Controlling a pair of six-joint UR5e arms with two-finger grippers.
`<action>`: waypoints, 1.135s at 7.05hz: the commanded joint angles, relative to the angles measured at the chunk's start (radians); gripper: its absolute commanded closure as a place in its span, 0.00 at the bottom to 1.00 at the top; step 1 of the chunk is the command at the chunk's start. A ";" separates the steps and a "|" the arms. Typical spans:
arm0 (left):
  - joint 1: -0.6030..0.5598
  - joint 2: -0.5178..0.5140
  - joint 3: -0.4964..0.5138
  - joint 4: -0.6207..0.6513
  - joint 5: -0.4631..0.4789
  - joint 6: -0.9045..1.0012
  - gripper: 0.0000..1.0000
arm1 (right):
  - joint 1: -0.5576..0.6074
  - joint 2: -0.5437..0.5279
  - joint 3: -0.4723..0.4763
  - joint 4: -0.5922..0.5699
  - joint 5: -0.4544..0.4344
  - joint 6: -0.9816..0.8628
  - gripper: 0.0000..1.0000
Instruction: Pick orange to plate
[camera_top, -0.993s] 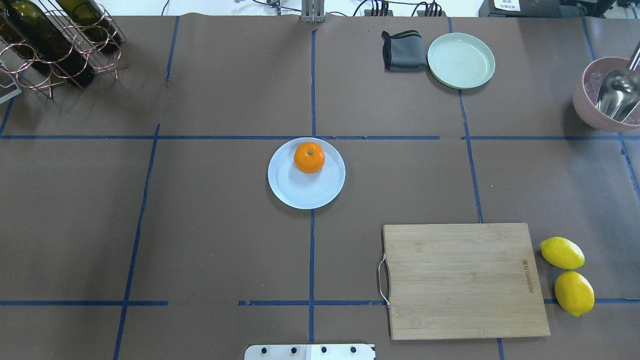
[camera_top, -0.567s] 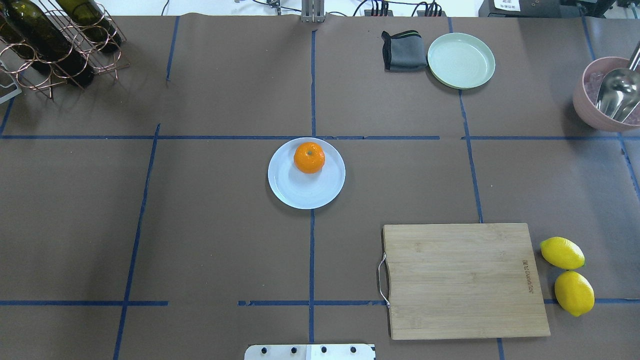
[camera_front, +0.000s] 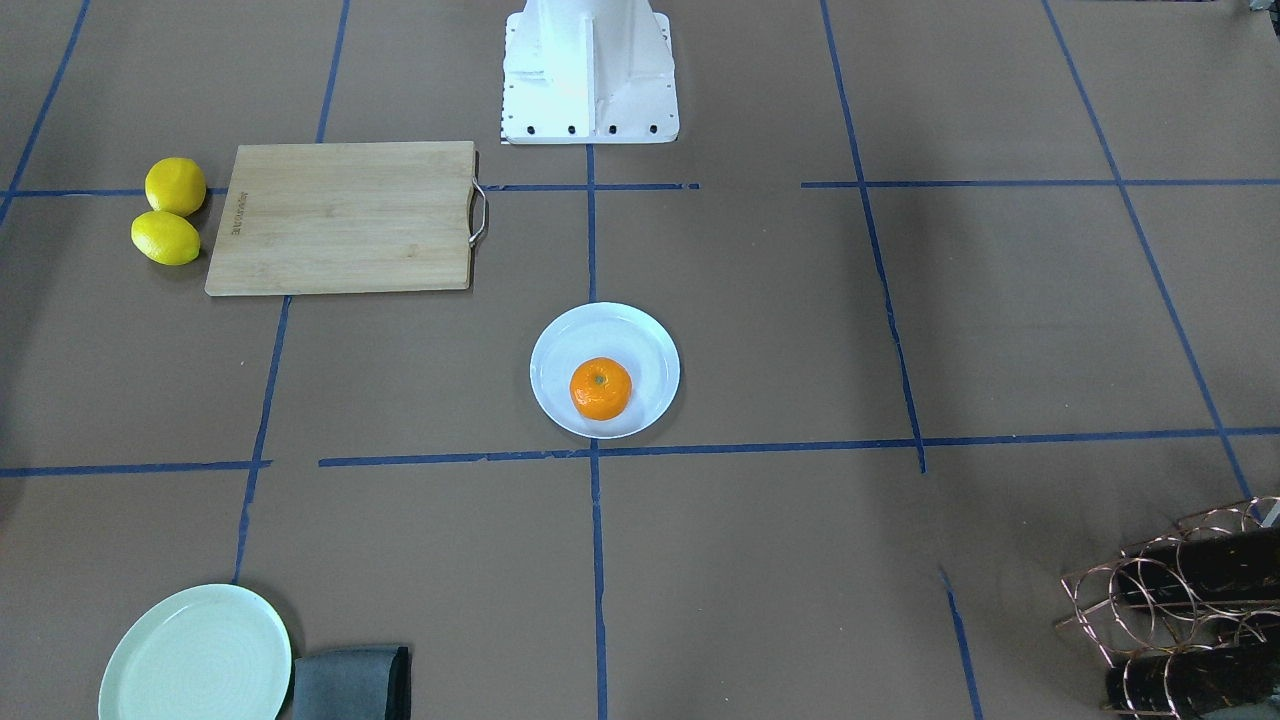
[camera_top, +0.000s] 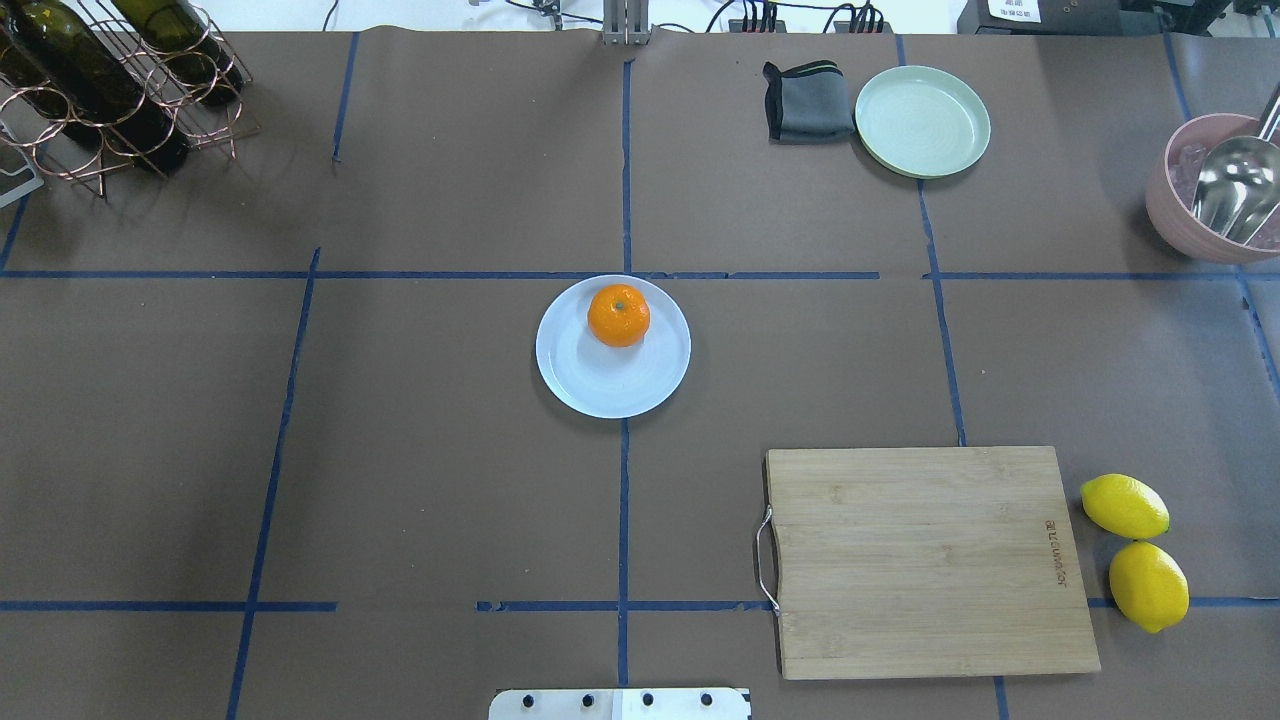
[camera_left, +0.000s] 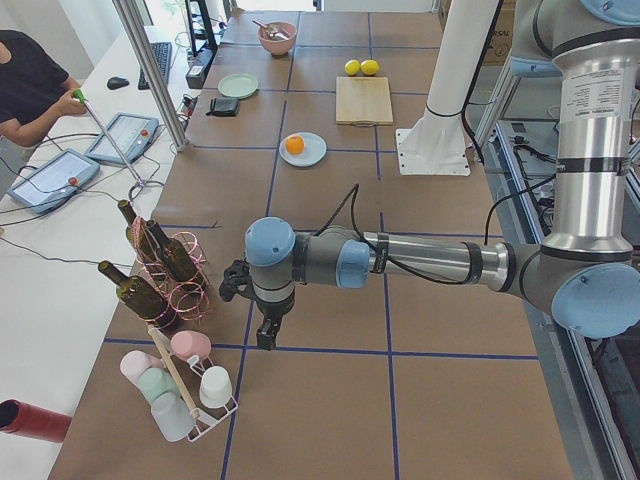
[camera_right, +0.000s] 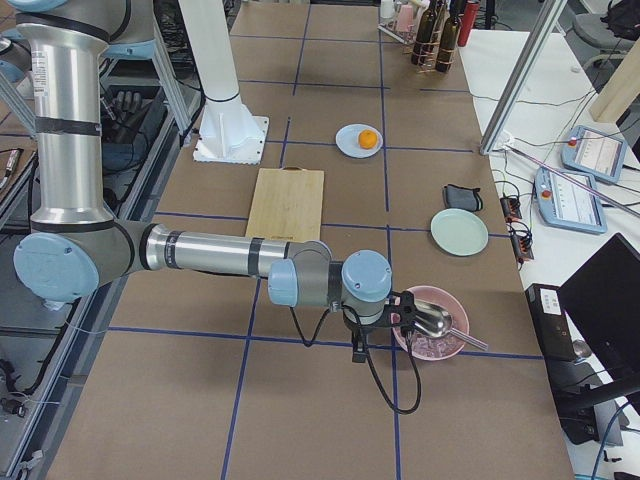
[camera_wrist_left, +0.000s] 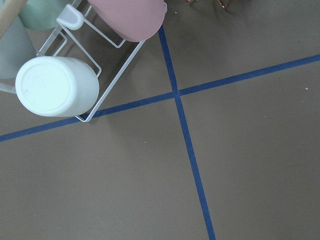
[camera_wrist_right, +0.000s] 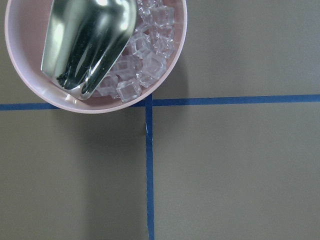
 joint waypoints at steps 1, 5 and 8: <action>0.001 -0.014 0.001 0.002 -0.001 -0.001 0.00 | 0.001 -0.002 -0.001 0.002 0.002 -0.007 0.00; 0.002 -0.020 0.003 0.000 -0.001 -0.001 0.00 | 0.001 0.002 -0.003 0.002 -0.001 -0.004 0.00; 0.002 -0.034 0.027 -0.006 -0.001 -0.001 0.00 | 0.001 0.004 -0.003 0.002 0.002 0.002 0.00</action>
